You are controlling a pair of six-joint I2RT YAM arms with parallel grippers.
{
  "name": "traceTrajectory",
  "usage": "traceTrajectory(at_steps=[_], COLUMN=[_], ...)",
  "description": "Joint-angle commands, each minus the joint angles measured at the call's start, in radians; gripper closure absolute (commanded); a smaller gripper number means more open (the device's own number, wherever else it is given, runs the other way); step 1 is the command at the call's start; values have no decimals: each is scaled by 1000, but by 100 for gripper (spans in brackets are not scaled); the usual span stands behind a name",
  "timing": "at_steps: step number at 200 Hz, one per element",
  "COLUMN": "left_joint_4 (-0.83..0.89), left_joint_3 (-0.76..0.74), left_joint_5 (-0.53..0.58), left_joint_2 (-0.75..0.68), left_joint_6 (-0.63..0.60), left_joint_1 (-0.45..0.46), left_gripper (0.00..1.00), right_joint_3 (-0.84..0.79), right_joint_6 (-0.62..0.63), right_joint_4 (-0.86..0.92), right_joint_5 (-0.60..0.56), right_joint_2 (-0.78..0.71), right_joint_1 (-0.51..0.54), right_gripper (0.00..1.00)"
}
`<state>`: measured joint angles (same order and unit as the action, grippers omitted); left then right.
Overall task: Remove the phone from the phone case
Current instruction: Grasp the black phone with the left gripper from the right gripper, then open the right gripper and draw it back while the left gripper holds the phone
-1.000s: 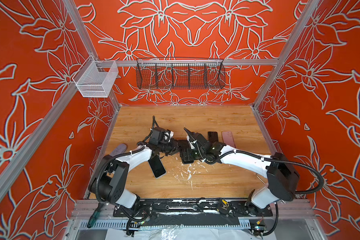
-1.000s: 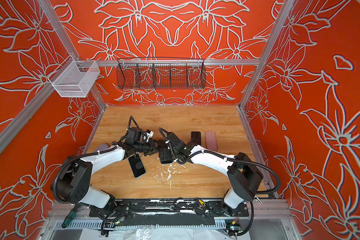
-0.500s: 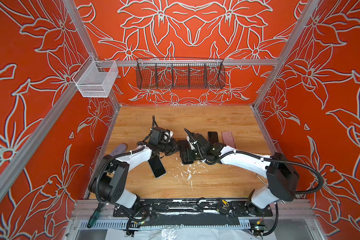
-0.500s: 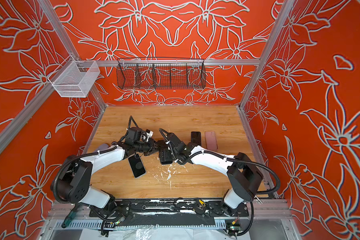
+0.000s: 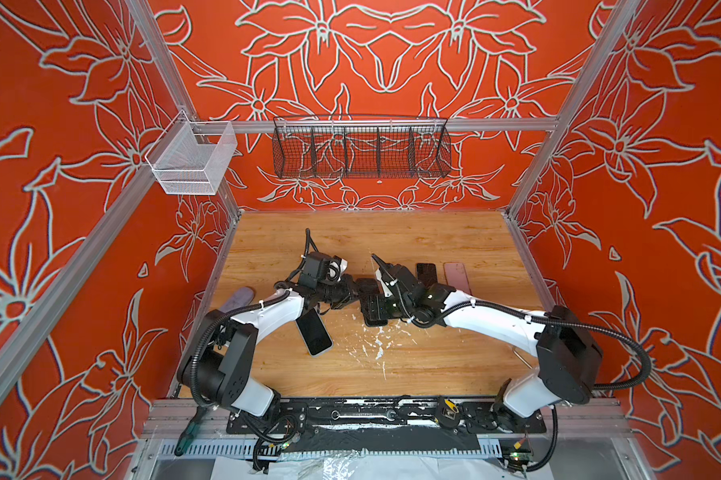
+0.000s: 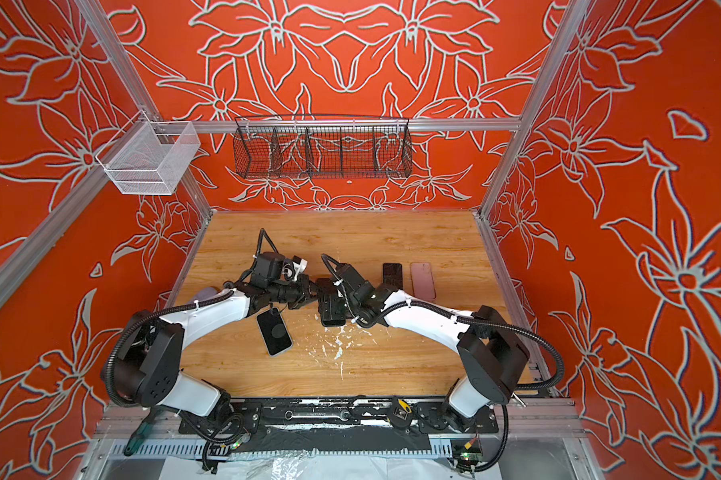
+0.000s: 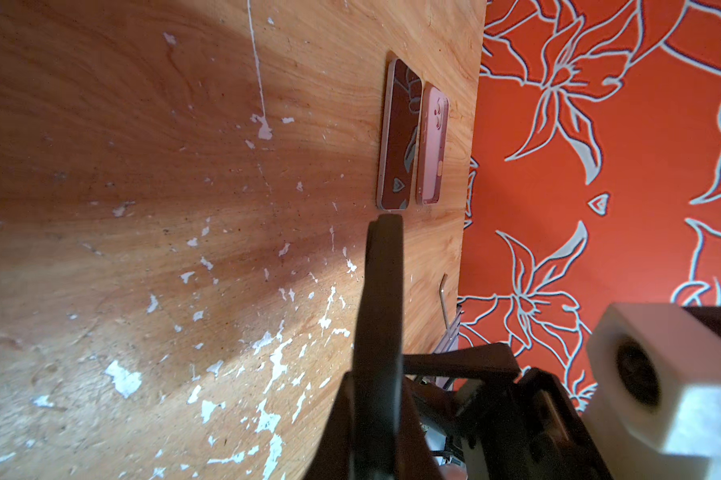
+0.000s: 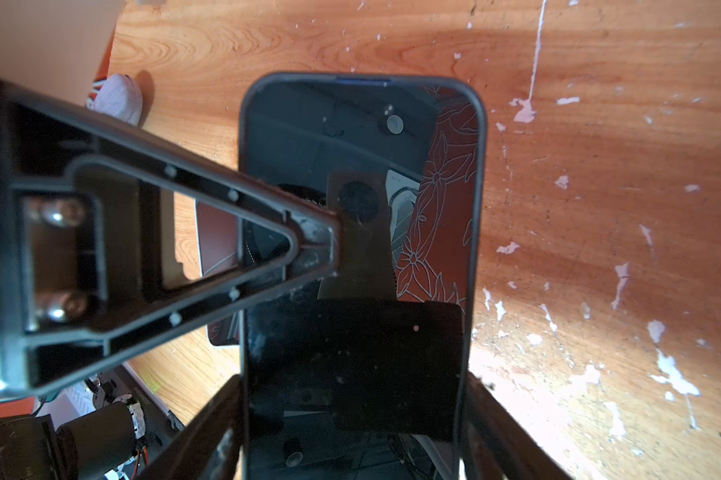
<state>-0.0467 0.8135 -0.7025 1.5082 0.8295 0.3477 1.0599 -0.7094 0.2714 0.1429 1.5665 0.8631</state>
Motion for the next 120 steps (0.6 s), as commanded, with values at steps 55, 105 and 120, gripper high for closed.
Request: traceTrajectory(at_steps=[55,105,120], left_joint_4=[-42,-18,-19], left_joint_3=[75,134,154], left_joint_5=[-8,-26,-34], left_joint_2=[-25,-19,-10], left_joint_6=[-7,-40,-41], left_joint_1=[4,-23,-33], left_gripper=[100,100,100], right_joint_3=[35,-23,-51], right_joint_6=[103,108,107], right_joint_4=[-2,3,8], right_joint_5=[45,-9,2], right_joint_2=[-46,-185,-247], right_joint_1=[4,-12,-32], right_gripper=[20,8,5])
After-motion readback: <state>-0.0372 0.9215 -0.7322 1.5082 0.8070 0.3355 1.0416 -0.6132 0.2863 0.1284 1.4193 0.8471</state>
